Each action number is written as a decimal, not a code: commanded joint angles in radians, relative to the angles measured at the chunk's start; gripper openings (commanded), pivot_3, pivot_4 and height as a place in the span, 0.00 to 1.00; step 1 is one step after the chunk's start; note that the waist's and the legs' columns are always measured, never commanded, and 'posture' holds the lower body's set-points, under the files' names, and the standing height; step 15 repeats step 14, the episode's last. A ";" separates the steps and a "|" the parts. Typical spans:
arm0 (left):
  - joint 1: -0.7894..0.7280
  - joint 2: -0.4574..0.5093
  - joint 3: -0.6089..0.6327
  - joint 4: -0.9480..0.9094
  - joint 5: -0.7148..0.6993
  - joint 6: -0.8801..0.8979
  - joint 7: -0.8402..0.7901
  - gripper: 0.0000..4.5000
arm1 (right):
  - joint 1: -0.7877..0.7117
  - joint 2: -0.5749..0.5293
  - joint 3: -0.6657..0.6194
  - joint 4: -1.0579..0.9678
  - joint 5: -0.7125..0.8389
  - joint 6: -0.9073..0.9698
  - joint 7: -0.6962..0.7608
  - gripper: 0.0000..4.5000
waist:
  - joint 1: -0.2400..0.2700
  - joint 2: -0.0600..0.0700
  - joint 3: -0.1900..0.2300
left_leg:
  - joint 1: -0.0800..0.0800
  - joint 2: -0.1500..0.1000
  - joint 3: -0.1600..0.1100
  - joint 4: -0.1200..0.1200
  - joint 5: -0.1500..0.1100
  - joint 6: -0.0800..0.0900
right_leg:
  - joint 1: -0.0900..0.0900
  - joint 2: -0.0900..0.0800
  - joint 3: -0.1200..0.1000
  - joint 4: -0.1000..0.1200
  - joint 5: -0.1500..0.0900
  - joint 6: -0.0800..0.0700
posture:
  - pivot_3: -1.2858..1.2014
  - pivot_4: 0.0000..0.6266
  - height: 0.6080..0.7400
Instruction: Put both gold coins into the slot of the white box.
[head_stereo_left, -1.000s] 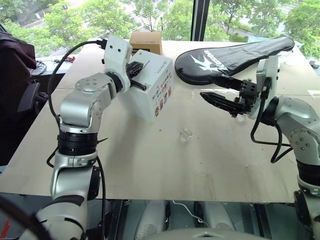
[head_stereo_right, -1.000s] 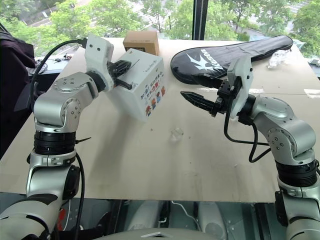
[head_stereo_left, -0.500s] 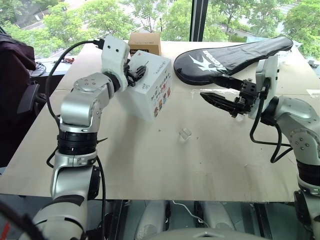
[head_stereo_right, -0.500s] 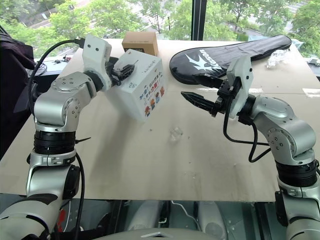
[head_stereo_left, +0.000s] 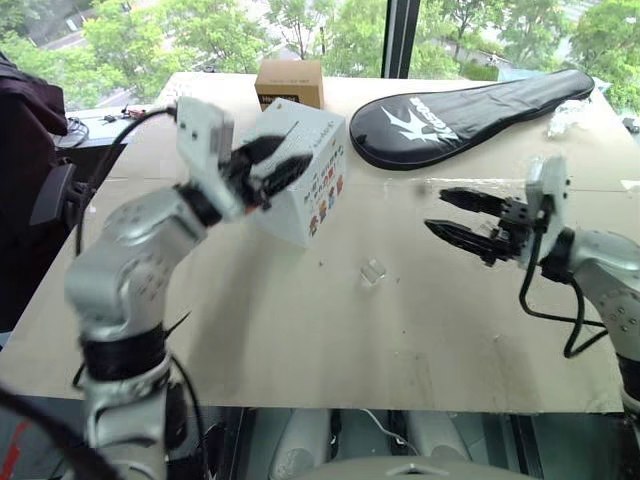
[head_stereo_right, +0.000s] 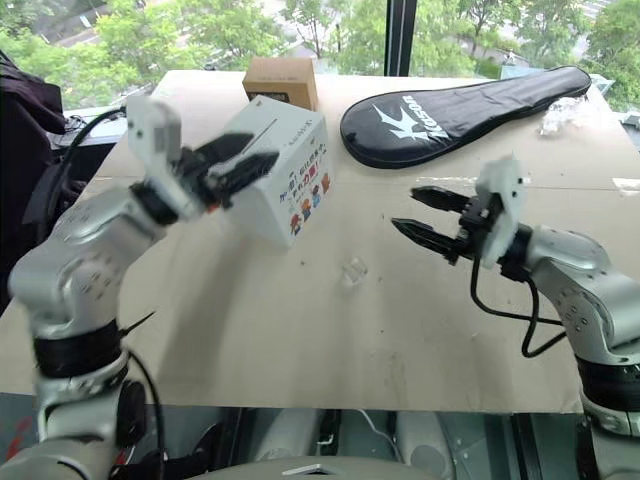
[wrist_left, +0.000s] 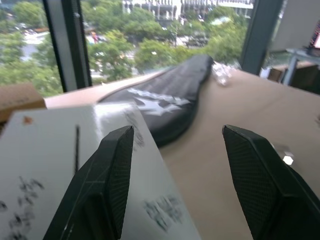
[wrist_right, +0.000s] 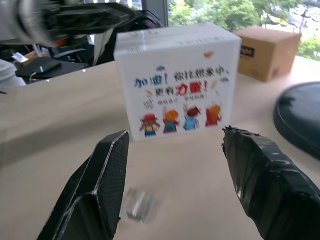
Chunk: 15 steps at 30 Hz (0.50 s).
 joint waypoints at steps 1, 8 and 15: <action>0.210 0.045 0.055 -0.146 -0.067 -0.007 -0.070 0.64 | 0.154 -0.036 -0.051 -0.015 -0.052 -0.077 0.070 0.71 | 0.006 0.000 0.000 | 0.002 0.000 0.000 -0.004 0.000 0.000 | 0.001 -0.001 0.000 -0.002 0.000 0.000 | 0.52 0.24 1.00; 0.451 -0.106 -0.147 0.081 0.324 -0.408 0.048 0.64 | 0.343 0.067 -0.015 0.248 -0.294 -0.475 0.145 0.71 | 0.028 0.002 -0.001 | 0.014 0.000 0.004 -0.003 -0.002 0.005 | 0.012 -0.003 -0.001 0.001 -0.002 -0.006 | 0.52 0.24 1.00; 0.508 -0.114 -0.234 0.135 0.360 -0.518 -0.037 0.64 | 0.354 0.119 -0.020 0.349 -0.318 -0.597 0.168 0.71 | 0.025 0.001 -0.001 | 0.017 0.001 0.006 -0.001 -0.002 0.006 | 0.015 -0.006 -0.001 0.001 -0.001 -0.006 | 0.52 0.24 1.00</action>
